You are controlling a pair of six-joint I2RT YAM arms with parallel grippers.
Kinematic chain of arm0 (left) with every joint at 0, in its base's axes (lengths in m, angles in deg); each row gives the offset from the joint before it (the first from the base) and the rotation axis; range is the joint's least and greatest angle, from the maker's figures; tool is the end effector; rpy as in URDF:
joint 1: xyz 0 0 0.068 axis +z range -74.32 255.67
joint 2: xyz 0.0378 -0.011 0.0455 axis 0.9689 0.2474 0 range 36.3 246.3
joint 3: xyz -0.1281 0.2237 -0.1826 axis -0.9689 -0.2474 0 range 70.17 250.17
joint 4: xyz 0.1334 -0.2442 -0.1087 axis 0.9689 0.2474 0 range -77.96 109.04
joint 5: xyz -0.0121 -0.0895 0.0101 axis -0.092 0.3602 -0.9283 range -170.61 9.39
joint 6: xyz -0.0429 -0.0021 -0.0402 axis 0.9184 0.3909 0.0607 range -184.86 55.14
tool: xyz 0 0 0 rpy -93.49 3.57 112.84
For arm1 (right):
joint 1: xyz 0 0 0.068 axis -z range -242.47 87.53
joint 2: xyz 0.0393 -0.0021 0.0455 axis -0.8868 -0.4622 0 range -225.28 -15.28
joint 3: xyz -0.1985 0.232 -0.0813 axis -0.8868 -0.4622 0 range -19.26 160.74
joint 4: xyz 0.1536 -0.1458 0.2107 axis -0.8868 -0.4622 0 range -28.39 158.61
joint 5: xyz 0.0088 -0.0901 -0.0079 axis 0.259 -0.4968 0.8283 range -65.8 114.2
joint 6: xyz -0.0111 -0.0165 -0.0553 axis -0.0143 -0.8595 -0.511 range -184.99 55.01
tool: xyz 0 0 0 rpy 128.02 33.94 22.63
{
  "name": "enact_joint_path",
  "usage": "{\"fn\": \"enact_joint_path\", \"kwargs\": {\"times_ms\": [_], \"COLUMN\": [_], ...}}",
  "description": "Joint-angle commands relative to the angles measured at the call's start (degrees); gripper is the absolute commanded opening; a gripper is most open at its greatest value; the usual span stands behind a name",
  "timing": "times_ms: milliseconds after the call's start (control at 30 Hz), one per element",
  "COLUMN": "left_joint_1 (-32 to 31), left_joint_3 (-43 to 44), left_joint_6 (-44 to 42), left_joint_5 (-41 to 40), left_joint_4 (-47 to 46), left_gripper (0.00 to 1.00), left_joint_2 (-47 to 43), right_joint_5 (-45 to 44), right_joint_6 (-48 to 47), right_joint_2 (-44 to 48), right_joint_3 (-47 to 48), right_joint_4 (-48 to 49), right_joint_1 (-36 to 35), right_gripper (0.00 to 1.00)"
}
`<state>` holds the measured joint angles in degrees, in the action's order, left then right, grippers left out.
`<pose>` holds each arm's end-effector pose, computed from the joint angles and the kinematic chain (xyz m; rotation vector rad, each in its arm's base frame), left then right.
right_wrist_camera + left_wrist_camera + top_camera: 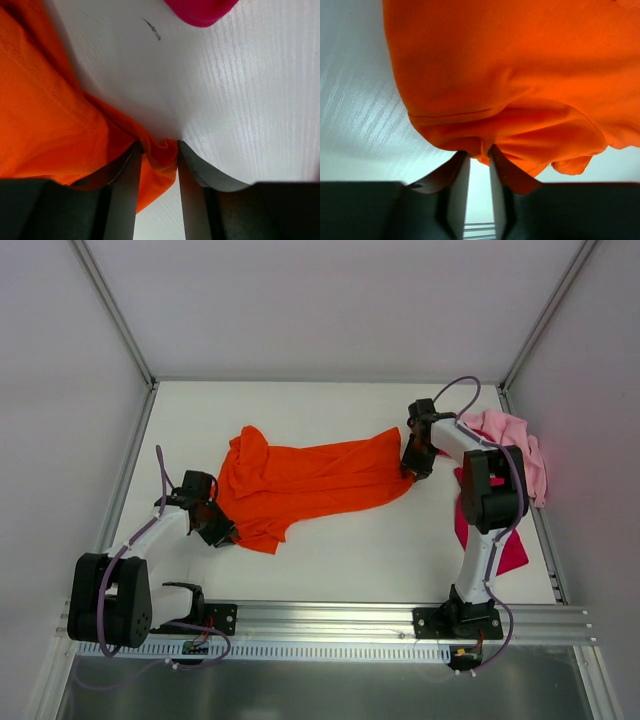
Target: Fold and stack the t-shirts
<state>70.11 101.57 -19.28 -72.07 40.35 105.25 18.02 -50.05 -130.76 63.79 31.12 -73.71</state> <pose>0.2171 -0.0274 0.1694 -0.9132 2.6380 -0.4455 0.4568 0.0862 0.1808 0.1162 2.7738 -0.0347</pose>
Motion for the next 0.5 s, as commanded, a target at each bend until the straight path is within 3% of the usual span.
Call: {"fn": "enact_joint_path", "kwargs": {"times_ms": [0,167,267,467], "left_joint_1": [0.1,0.1,0.1,0.1], "left_joint_3": [0.7,1.4,2.4,5.8], "left_joint_6": [0.0,-0.1,-0.2,-0.3], "left_joint_5": [0.1,-1.0,-1.3,-1.2], "left_joint_4": [-0.1,0.5,1.1,1.7], "left_gripper": [0.19,0.1,0.07,0.0], "left_joint_2": [0.8,0.3,0.1,-2.0], "right_joint_5": [-1.7,-0.8,0.1,2.6], "right_joint_6": [0.4,0.4,0.4,-0.6], "right_joint_2": [0.9,0.9,1.2,3.7], "right_joint_3": [0.4,0.1,0.4,0.4], "right_joint_4": [-0.2,-0.9,-1.9,-2.5], "right_joint_1": [1.0,1.2,1.2,1.2], "right_gripper": [0.36,0.25,0.02,0.01]}}
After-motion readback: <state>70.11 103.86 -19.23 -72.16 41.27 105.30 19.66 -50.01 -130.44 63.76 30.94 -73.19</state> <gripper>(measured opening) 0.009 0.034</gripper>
